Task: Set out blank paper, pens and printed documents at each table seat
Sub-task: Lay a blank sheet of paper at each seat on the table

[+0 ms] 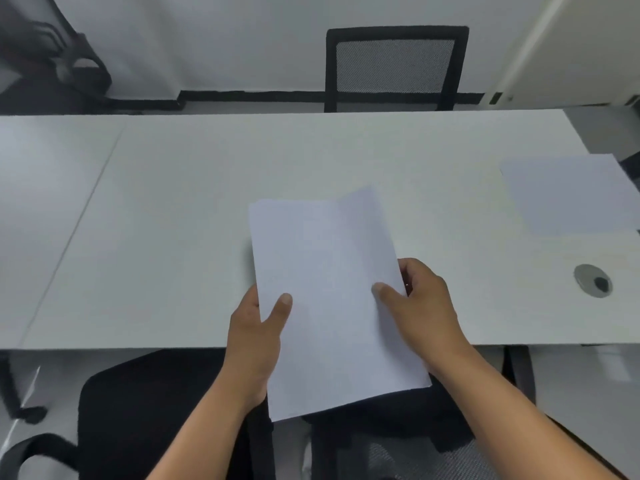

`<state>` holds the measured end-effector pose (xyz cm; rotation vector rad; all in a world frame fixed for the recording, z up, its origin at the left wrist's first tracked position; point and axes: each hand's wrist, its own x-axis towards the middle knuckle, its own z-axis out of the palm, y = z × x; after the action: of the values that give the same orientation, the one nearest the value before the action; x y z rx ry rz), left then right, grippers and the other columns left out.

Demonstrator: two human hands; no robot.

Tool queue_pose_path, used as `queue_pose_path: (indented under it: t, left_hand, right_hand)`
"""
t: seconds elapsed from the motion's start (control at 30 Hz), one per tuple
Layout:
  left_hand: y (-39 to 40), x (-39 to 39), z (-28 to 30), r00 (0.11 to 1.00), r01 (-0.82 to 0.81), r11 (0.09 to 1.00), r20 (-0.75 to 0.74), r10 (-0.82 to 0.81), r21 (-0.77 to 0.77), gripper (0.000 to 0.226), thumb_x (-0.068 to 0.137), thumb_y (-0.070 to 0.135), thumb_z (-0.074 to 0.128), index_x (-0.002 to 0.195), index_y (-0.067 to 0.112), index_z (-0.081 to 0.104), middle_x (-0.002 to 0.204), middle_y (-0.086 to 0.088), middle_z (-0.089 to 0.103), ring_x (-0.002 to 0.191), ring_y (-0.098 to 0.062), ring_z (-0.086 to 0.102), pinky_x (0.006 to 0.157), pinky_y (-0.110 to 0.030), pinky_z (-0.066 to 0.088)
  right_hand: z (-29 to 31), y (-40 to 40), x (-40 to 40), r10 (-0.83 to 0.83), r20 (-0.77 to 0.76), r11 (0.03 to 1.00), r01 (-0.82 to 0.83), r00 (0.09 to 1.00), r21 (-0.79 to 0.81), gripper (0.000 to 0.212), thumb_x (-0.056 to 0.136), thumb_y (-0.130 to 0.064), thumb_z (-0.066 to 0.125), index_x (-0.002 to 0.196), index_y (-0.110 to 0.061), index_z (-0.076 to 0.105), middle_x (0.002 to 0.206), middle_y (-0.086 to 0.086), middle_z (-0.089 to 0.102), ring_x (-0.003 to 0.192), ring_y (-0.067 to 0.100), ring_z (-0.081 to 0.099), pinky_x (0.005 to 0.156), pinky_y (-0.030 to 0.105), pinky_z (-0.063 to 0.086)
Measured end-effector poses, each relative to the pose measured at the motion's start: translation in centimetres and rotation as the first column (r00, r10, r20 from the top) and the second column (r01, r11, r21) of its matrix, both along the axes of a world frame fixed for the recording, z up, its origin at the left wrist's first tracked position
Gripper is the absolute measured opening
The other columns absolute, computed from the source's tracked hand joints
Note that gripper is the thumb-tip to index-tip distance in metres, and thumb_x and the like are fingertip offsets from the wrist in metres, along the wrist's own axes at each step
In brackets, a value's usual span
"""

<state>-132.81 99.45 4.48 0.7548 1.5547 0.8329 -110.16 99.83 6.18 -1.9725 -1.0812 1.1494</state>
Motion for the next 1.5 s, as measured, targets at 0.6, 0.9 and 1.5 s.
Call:
queue_pose_path:
  t: [0.6,0.9,1.5]
  left_hand:
    - [3.7,2.4,-3.0,0.999,0.003,0.997,0.038,0.000,-0.081,0.032,0.118,0.038,0.042,0.127,0.039,0.072,0.115,0.008,0.083,0.102,-0.022,0.082,0.092,-0.055,0.065]
    - [4.5,1.5,-2.1,1.000,-0.028,0.998,-0.012,0.028,-0.053,0.030,0.118,0.038,0.044,0.125,0.040,0.073,0.113,0.010,0.083,0.100,-0.021,0.082,0.089,-0.053,0.066]
    - [4.8,0.7,-1.4,0.996,-0.065,0.997,-0.061,0.063,-0.029,0.028,0.117,0.035,0.048,0.125,0.035,0.074,0.110,0.004,0.085,0.094,-0.020,0.083,0.080,-0.041,0.061]
  right_hand:
    - [-5.6,2.4,4.4,-0.122,0.070,0.991,0.126,0.990,-0.051,0.007,0.103,-0.030,0.064,0.101,-0.023,0.062,0.100,-0.005,0.071,0.092,0.021,0.070,0.083,0.045,0.060]
    - [-6.1,3.2,8.7,-0.113,0.231,0.989,0.132,0.966,-0.069,0.021,0.103,-0.022,0.061,0.088,-0.009,0.053,0.084,0.001,0.063,0.070,0.023,0.057,0.060,0.035,0.043]
    - [-8.6,4.5,13.6,-0.126,0.484,0.964,0.221,0.866,-0.145,0.020,0.096,-0.022,0.063,0.085,-0.010,0.053,0.081,0.004,0.064,0.070,0.026,0.060,0.058,0.034,0.041]
